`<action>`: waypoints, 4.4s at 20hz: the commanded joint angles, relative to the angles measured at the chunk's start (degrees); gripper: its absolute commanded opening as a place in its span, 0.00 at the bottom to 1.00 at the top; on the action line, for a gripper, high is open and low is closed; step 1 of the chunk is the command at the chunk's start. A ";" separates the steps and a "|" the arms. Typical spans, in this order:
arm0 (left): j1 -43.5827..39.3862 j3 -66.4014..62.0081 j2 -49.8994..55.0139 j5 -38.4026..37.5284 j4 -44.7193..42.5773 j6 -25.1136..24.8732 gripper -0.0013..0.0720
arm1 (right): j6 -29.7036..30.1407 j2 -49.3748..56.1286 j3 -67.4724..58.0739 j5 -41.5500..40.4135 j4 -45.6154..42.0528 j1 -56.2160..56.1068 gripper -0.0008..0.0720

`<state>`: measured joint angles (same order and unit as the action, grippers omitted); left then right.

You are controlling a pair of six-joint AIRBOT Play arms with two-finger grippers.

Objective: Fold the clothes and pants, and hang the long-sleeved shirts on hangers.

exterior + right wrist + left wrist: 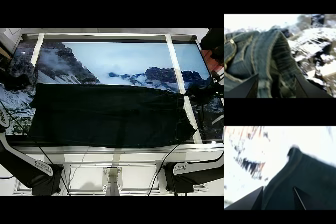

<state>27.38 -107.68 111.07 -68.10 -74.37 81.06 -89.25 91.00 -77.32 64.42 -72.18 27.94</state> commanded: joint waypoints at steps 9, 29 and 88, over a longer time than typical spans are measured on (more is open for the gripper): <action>-0.39 -0.11 8.79 12.41 16.90 -1.90 0.61 | -4.42 5.97 -4.15 1.95 -1.07 -1.31 0.66; -0.39 -0.15 7.56 14.19 29.14 -3.74 0.06 | -4.37 16.15 -19.45 -8.26 10.49 -8.63 0.05; -4.55 -0.17 -3.19 35.30 2.82 12.00 0.05 | 1.86 16.06 -21.51 -20.87 18.36 -8.76 0.05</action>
<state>23.16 -107.79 111.46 -39.11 -64.42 90.35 -88.25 107.15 -98.50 51.09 -55.42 19.25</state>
